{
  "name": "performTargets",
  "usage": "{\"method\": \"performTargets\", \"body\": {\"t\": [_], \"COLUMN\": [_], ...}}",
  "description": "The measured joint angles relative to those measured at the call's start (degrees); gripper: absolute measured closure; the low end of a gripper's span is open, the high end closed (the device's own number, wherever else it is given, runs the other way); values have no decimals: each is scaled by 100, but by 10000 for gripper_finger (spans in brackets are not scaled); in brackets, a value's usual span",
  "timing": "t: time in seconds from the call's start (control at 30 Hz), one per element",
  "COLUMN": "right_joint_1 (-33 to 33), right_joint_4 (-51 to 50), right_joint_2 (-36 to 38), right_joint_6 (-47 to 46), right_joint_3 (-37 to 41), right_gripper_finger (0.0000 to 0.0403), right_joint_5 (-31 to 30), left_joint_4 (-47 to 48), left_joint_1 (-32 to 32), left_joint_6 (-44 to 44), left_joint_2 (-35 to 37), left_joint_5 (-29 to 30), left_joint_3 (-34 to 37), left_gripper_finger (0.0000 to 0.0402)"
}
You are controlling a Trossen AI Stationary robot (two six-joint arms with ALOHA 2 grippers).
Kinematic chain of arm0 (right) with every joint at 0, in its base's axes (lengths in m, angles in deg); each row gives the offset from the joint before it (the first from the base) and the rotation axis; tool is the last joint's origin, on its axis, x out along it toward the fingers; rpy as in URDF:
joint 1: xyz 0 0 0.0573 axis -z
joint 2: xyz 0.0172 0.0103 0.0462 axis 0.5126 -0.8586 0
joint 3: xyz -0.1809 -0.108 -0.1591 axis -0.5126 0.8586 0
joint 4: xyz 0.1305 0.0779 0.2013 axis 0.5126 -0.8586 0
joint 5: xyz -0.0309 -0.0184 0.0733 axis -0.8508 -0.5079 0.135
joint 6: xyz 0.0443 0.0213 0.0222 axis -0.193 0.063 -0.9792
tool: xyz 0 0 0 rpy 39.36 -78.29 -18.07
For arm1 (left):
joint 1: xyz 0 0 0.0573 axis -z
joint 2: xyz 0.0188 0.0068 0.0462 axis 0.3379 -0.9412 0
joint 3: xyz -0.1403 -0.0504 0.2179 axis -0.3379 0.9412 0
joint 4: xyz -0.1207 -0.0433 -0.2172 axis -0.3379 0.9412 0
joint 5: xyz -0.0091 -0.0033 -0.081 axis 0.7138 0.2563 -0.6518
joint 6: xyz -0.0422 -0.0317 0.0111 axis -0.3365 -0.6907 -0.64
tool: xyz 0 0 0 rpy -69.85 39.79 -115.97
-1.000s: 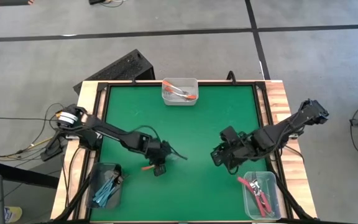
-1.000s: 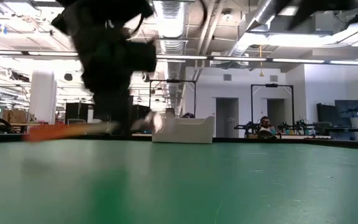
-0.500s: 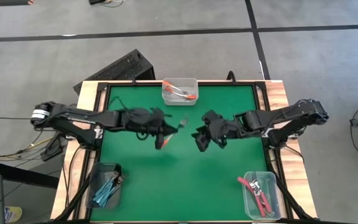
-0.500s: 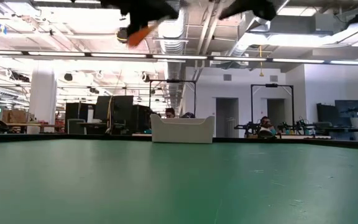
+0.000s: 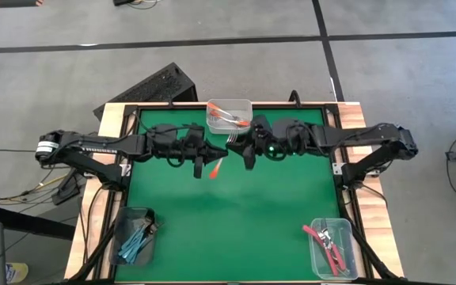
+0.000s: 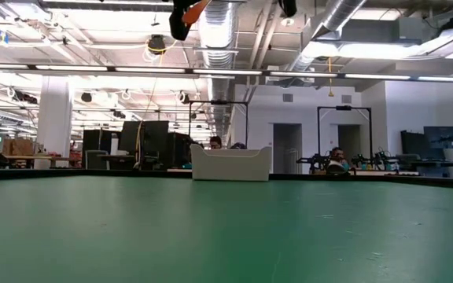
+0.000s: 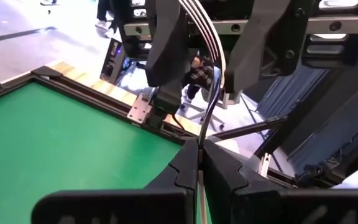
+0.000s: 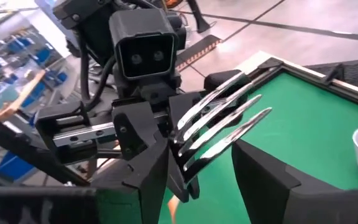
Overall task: Sort silverware by color (type)
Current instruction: Put the orange fork into the white bin
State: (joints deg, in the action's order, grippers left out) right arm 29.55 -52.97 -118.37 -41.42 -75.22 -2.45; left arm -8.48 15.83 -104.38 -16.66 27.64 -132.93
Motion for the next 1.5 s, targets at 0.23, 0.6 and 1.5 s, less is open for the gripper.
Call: {"method": "performTargets", "body": {"t": [0.23,0.6,1.5], "right_joint_1": [148,1096,2743], "right_joint_4": [57,-191,-575], "right_joint_2": [0,-176,-2577], "right_joint_6": [310,1907,4730], "right_joint_3": [-2,7,-23], "right_gripper_finger": [329,384,345], "right_joint_5": [265,-42,703], "left_joint_4": [-85,1252,3223], "left_joint_1": [0,-43,-2], "left_joint_6": [-80,254,-2103], "left_joint_2": [-5,9,7], "left_joint_5": [192,2032,2657], "left_joint_3": [2,-2,2], "left_gripper_finger": [401,346,322]}}
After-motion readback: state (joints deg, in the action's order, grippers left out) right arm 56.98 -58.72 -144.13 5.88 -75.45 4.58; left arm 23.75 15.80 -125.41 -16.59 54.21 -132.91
